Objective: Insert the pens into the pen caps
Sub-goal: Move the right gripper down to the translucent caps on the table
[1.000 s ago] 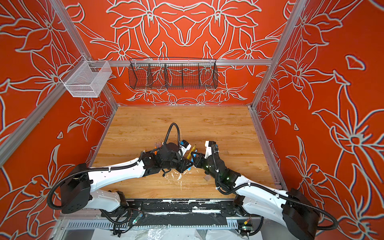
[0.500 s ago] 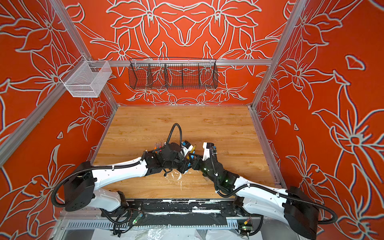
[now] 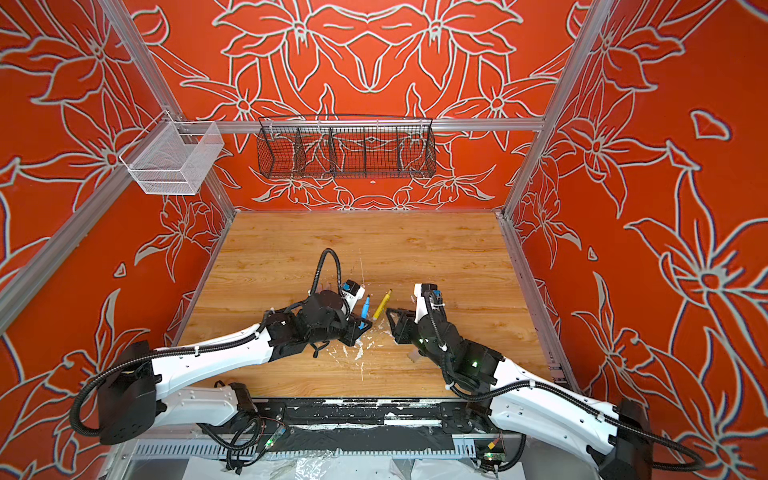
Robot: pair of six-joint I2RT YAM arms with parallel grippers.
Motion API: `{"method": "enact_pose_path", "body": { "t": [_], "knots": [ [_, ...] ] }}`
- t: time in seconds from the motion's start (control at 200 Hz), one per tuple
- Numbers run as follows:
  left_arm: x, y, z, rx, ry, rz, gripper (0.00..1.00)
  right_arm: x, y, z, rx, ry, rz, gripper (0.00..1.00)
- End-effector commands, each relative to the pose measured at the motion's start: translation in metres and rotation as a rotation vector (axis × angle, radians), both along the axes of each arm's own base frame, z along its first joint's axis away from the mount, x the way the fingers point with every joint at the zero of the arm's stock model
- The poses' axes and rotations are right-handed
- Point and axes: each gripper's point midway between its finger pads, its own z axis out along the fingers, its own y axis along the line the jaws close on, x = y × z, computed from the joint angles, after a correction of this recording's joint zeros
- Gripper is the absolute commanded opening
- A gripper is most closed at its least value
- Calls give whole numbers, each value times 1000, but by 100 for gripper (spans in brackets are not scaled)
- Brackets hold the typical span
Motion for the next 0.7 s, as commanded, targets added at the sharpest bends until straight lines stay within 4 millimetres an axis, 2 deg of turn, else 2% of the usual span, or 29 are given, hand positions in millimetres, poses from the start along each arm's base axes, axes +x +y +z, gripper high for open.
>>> {"method": "enact_pose_path", "body": {
  "t": [0.0,0.13,0.275,0.696],
  "knots": [
    [3,18,-7,-9,10,69,0,-17,-32,-41,-221,114,-15,39],
    [2,31,-11,-9,5,96,0,-30,-45,-64,-333,206,-7,37],
    [0,33,-9,-18,-5,96,0,-37,-53,-90,-450,279,-12,33],
    [-5,33,-8,-37,-5,81,0,-45,-53,-116,-493,329,-13,33]
  ]
}}
